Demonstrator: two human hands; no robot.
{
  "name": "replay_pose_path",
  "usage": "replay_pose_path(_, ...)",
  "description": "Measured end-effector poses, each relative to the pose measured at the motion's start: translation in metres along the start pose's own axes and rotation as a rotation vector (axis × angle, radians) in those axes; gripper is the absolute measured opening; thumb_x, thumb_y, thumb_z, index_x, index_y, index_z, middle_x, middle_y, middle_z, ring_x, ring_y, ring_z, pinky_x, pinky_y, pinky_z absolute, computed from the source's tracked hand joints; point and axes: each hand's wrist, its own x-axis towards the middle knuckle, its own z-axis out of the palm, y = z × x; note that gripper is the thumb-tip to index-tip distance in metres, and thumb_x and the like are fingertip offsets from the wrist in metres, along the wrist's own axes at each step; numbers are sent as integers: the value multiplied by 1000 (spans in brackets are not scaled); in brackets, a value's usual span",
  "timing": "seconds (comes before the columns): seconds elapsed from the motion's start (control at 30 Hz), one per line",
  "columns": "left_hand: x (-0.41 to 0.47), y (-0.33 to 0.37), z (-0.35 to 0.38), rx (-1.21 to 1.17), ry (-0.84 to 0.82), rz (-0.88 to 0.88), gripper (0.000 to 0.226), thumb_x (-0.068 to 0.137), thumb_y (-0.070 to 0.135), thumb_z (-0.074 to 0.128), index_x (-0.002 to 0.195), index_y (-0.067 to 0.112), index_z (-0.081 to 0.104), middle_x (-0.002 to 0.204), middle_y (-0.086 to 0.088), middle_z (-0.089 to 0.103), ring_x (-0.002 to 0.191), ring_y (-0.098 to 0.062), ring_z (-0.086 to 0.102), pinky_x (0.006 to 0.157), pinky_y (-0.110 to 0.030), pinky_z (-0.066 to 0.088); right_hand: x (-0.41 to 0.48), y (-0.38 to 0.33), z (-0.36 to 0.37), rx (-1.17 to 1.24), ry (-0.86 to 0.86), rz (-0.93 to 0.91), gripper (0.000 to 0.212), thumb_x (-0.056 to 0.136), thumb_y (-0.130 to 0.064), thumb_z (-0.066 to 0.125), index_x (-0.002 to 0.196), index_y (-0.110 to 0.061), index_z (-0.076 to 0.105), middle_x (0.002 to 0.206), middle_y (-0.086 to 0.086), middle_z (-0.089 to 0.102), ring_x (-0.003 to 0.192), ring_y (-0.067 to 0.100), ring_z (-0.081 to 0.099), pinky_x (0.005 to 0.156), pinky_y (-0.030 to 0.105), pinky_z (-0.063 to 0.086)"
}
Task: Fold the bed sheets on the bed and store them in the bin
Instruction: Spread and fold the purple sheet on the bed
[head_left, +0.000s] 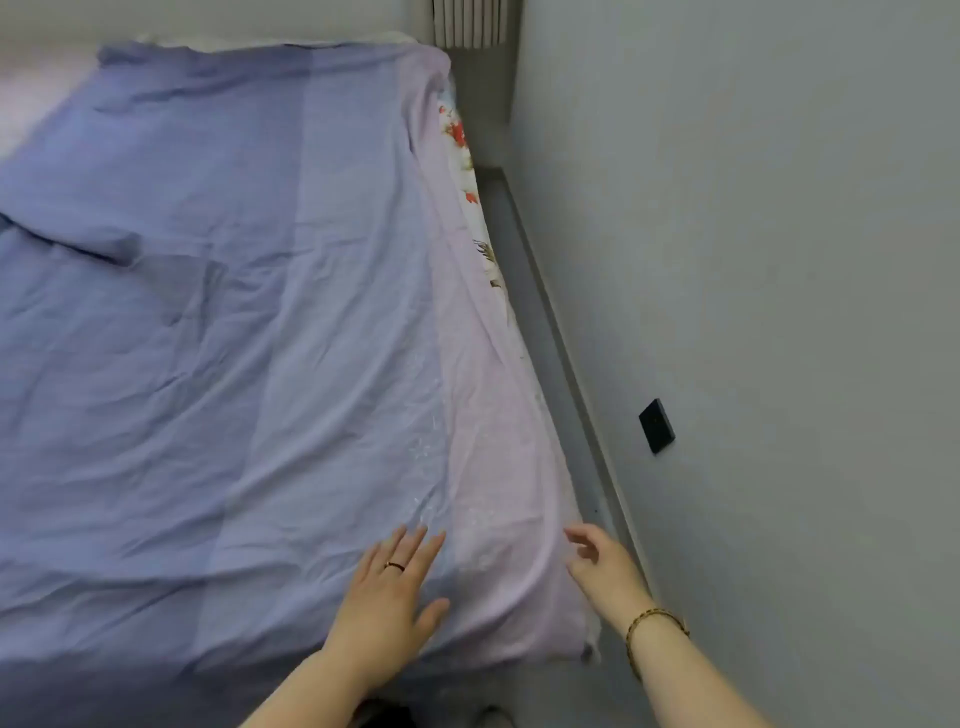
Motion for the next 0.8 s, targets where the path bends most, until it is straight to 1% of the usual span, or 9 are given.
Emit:
replay_pose_path(0.17, 39, 3, 25, -20, -194, -171, 87, 63, 63, 25, 132, 10, 36, 118, -4, 66, 105, -18, 66, 82, -34, 53, 37, 13, 1, 146, -11, 36, 50, 91, -5, 52, 137, -14, 35, 143, 7, 36, 131, 21, 35, 108, 32, 31)
replay_pose_path(0.2, 46, 4, 30, -21, -298, -196, 104, 60, 66, 19, 141, 0, 17, 138, -10, 50, 122, -21, 54, 92, -42, 47, 46, 20, 2, 194, -13, 71, 53, 90, -5, 53, 139, -13, 32, 141, 7, 38, 130, 22, 38, 107, 32, 32)
replay_pose_path(0.23, 54, 3, 38, -4, -331, -177, 111, 55, 68, 8, 147, 7, -3, 154, -10, 22, 139, -22, 31, 107, -46, 33, 53, 25, 2, 237, -9, 94, 55, 89, -3, 53, 139, -11, 32, 137, 8, 41, 126, 21, 41, 105, 32, 33)
replay_pose_path(0.27, 57, 6, 40, -25, -449, -186, 112, 47, 69, -3, 147, 20, -13, 158, -5, -2, 146, -22, 7, 114, -45, 17, 58, 30, 3, 258, 5, 108, 54, 88, -2, 54, 138, -10, 32, 129, 8, 45, 120, 20, 44, 103, 31, 34)
replay_pose_path(0.33, 62, 12, 45, -30, -543, -199, 112, 39, 67, -12, 145, 31, -16, 155, -1, -20, 145, -23, -13, 115, -45, 5, 66, 41, 5, 281, 43, 136, 50, 87, 0, 55, 134, -6, 37, 114, 6, 47, 106, 17, 45, 96, 29, 39)
replay_pose_path(0.57, 68, 23, 45, -49, -575, -264, 111, 40, 69, -14, 146, 35, -11, 155, 1, -22, 144, -22, -18, 114, -48, 1, 66, 54, 8, 288, -45, 212, 11, 90, -8, 55, 93, -12, 46, 79, 0, 53, 63, 3, 52, 47, 7, 40)
replay_pose_path(0.63, 68, 26, 41, -131, -580, -308, 92, 64, 76, -2, 147, 36, -5, 156, 3, -18, 144, -21, -16, 115, -47, 0, 62, 57, 11, 161, -101, 205, 21, 90, -10, 55, 73, -13, 43, 62, 2, 48, 39, -2, 47, 37, 7, 34)
replay_pose_path(0.7, 69, 30, 36, -240, -530, -352, 63, 92, 61, 21, 148, 33, 9, 157, 4, -10, 145, -18, -10, 117, -42, 3, 56, 57, 15, 29, -154, 183, 35, 91, -9, 53, 60, -14, 37, 44, -2, 41, 24, 0, 37, 32, 10, 29)
replay_pose_path(0.8, 71, 39, 31, -473, -413, -411, 58, 92, 56, 26, 139, 26, 38, 155, 2, 19, 143, -16, 17, 114, -28, 17, 49, 51, 19, -94, -176, 133, 46, 90, -11, 54, 51, -16, 31, 26, -8, 31, 25, 2, 33, 34, 11, 26)
